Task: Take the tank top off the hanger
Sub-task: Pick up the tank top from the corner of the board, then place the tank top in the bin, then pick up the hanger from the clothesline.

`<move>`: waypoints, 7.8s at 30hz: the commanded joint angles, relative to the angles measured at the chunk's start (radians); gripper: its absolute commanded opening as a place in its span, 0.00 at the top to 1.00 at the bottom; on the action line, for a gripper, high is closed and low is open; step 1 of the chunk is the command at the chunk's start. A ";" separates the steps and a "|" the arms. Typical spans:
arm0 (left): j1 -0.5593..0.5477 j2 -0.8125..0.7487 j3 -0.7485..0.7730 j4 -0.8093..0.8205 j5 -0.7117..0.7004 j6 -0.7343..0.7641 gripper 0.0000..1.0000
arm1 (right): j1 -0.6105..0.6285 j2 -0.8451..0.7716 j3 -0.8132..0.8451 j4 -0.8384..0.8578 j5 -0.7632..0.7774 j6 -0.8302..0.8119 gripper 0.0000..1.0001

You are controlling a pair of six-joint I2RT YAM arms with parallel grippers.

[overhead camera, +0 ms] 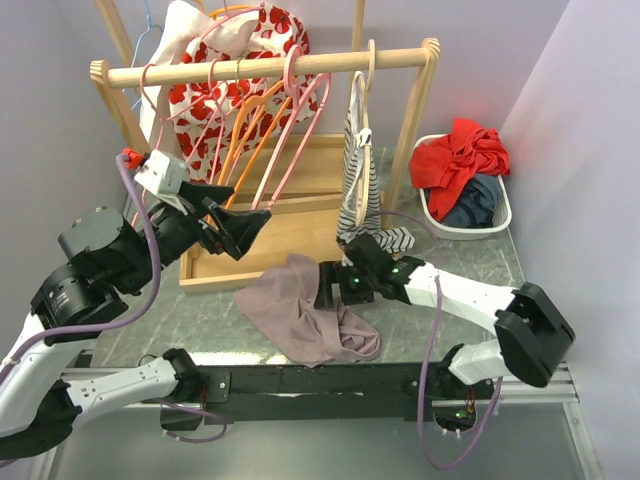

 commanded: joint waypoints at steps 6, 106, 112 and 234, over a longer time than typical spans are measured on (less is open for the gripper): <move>0.002 0.009 0.003 0.015 -0.024 0.037 0.01 | 0.144 0.185 0.112 -0.019 0.088 -0.040 0.00; 0.001 0.187 0.159 0.079 0.215 0.070 0.01 | -0.907 0.386 0.723 -0.173 0.863 0.394 0.97; 0.001 0.227 0.178 0.079 0.267 0.058 0.01 | -0.937 0.413 0.769 -0.155 0.786 0.324 0.91; -0.200 0.078 0.293 -0.367 0.278 -0.031 0.99 | -0.695 -0.597 0.505 -0.297 -0.022 -0.143 0.00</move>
